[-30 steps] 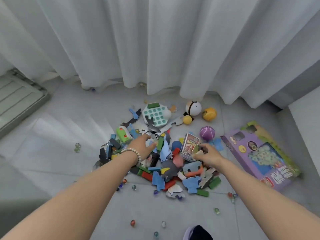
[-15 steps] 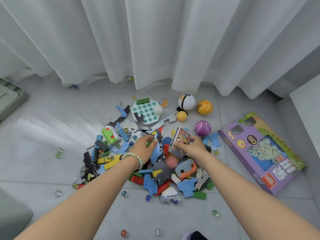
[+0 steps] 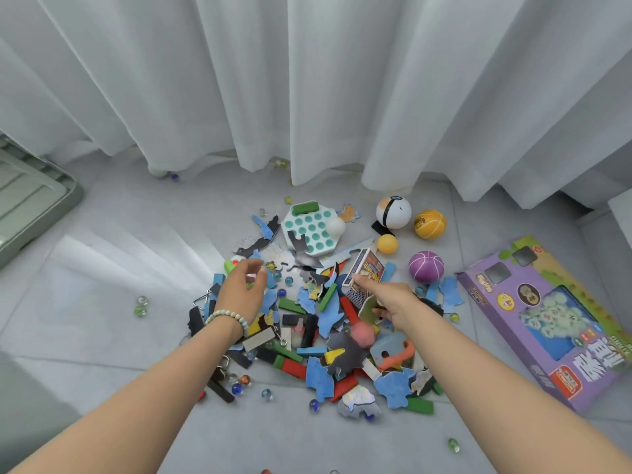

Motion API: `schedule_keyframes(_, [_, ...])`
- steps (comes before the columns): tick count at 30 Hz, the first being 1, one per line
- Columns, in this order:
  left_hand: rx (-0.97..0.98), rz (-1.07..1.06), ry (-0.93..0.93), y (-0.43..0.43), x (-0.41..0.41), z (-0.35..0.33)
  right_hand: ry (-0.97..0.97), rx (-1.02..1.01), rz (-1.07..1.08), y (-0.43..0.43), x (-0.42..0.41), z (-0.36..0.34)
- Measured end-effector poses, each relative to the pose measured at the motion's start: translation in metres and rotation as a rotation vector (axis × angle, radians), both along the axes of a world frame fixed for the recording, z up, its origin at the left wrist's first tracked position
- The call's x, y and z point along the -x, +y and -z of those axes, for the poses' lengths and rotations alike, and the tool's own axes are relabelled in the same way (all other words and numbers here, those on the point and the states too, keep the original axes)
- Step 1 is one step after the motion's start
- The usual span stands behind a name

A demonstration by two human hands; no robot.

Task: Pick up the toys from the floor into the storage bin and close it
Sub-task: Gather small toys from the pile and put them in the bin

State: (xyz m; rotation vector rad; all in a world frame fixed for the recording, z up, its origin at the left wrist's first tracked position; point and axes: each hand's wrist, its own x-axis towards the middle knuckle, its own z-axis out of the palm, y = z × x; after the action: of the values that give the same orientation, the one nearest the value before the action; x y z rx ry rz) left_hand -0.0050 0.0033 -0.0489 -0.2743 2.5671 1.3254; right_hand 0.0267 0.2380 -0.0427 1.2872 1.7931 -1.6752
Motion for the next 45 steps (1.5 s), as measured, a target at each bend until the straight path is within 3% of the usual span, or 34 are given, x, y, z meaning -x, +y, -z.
schedule_keyframes(8, [0.030, -0.043, 0.035, -0.023, 0.008, -0.001, -0.058, -0.032, -0.040, -0.013, 0.007, -0.004])
schedule_keyframes(14, [0.094, -0.026, -0.125, -0.040, 0.013, 0.009, 0.056, -0.046, -0.032, -0.019, 0.008, -0.007])
schedule_keyframes(22, [0.230, 0.065, -0.228, -0.042, 0.040, 0.017, 0.173, -0.081, -0.212, -0.041, 0.026, -0.019])
schedule_keyframes(29, [0.402, 0.159, -0.152, -0.041, 0.039, 0.020, 0.215, -0.118, -0.239, -0.051, 0.030, -0.018])
schedule_keyframes(38, [0.022, -0.129, -0.165, -0.049, 0.036, 0.009, 0.217, -0.092, -0.229, -0.056, 0.029, -0.023])
schedule_keyframes(42, [-0.281, -0.283, -0.185, -0.063, 0.037, -0.032, 0.220, -0.025, -0.220, -0.071, 0.031, -0.061])
schedule_keyframes(45, [-0.486, -0.306, -0.193, -0.084, 0.030, -0.082, 0.248, -0.042, -0.358, -0.098, 0.036, -0.113])
